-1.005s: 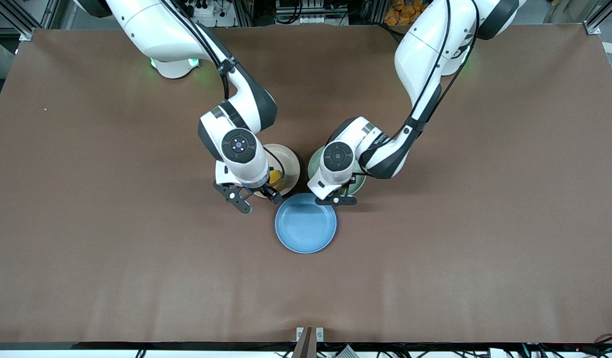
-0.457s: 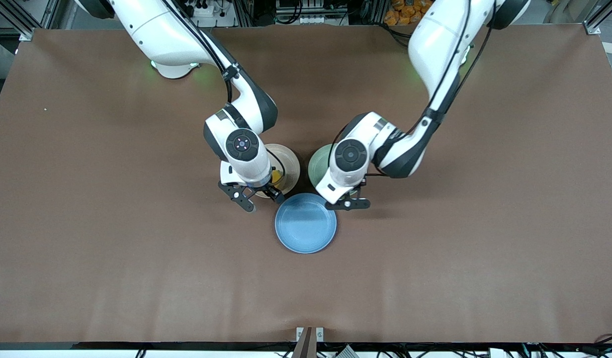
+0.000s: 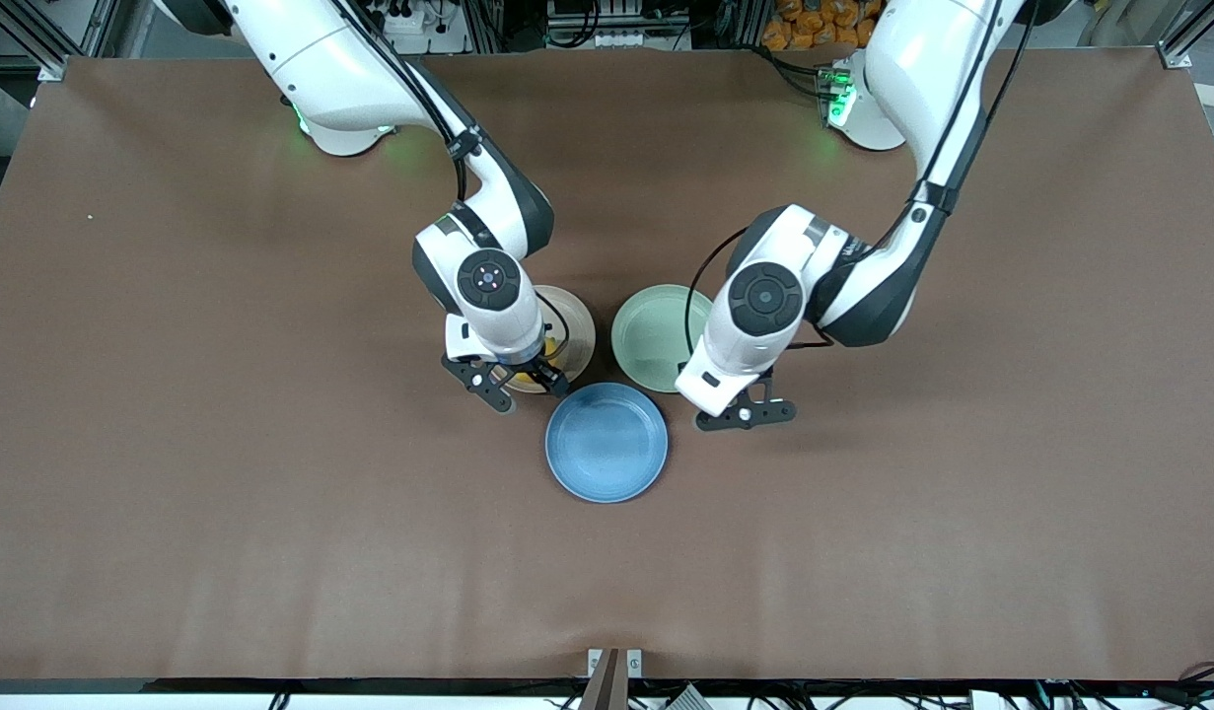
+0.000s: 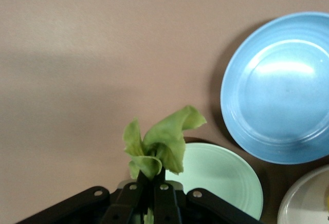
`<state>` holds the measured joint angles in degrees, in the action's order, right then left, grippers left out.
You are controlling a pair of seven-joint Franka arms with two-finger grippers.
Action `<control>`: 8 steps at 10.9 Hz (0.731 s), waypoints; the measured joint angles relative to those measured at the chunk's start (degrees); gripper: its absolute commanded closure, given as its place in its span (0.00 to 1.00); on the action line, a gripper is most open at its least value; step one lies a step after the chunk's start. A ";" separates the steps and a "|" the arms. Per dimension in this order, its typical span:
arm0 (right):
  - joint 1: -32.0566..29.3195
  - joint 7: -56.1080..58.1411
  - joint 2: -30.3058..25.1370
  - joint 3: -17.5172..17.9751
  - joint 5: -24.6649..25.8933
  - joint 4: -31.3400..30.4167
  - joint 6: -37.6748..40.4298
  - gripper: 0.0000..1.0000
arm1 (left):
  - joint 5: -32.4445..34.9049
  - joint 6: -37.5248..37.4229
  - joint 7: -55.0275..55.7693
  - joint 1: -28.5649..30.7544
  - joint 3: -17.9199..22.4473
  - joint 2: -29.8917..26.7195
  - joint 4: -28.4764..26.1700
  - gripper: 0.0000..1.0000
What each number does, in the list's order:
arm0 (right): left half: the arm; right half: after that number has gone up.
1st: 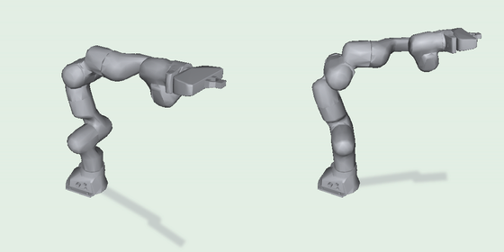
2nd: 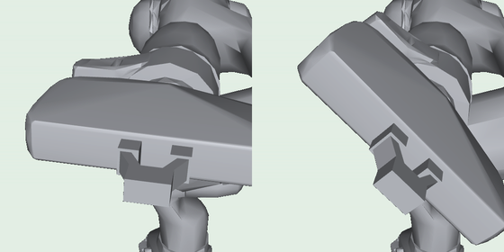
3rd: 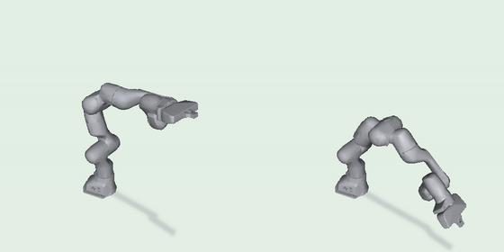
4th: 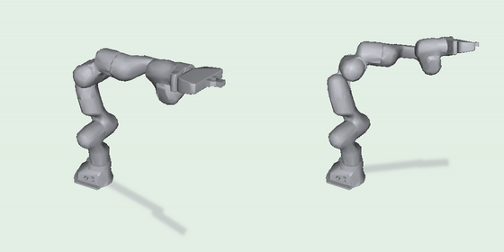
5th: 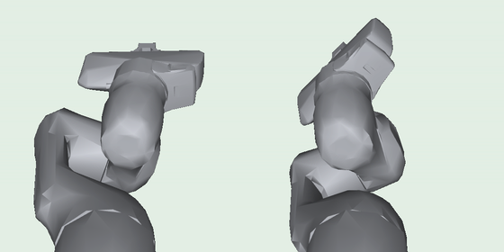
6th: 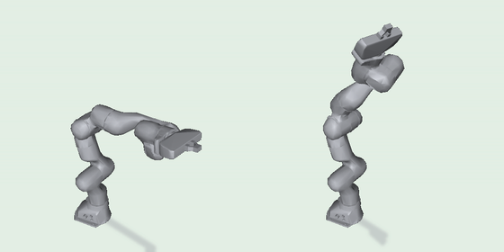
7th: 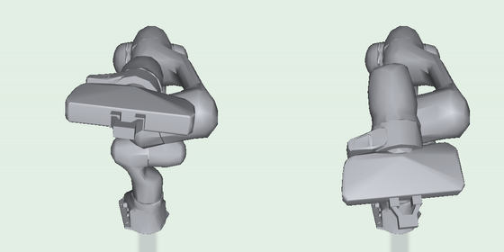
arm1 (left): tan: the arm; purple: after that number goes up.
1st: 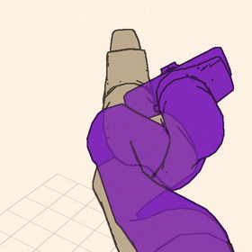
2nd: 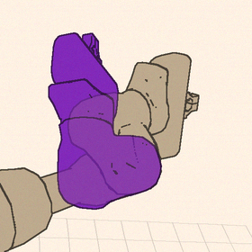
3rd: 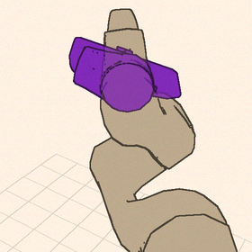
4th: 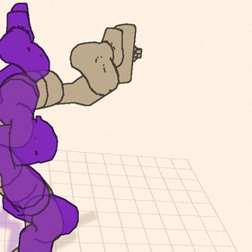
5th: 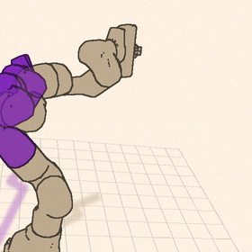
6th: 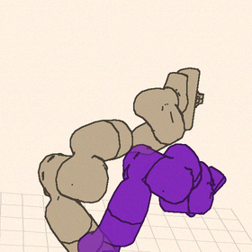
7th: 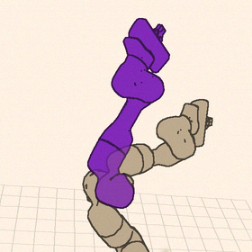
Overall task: Pick lemon and lettuce from plates
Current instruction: 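Lift the lettuce with the left gripper while the right gripper grasps the lemon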
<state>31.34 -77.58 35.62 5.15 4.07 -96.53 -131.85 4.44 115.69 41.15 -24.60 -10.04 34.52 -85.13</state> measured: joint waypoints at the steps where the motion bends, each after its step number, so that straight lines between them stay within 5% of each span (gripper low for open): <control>1: 0.07 -0.21 -0.58 0.00 0.05 -1.86 -2.10 0.00 | -0.01 -0.02 0.00 0.52 0.00 -0.33 -0.01 1.00; 8: 0.65 -0.59 -2.27 0.00 0.27 -6.23 -4.88 0.00 | -0.01 -2.37 -6.51 7.09 0.15 -1.83 -0.12 1.00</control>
<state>31.99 -78.17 33.35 5.15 4.34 -102.75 -136.73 4.43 113.32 34.64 -17.51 -9.89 32.69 -85.24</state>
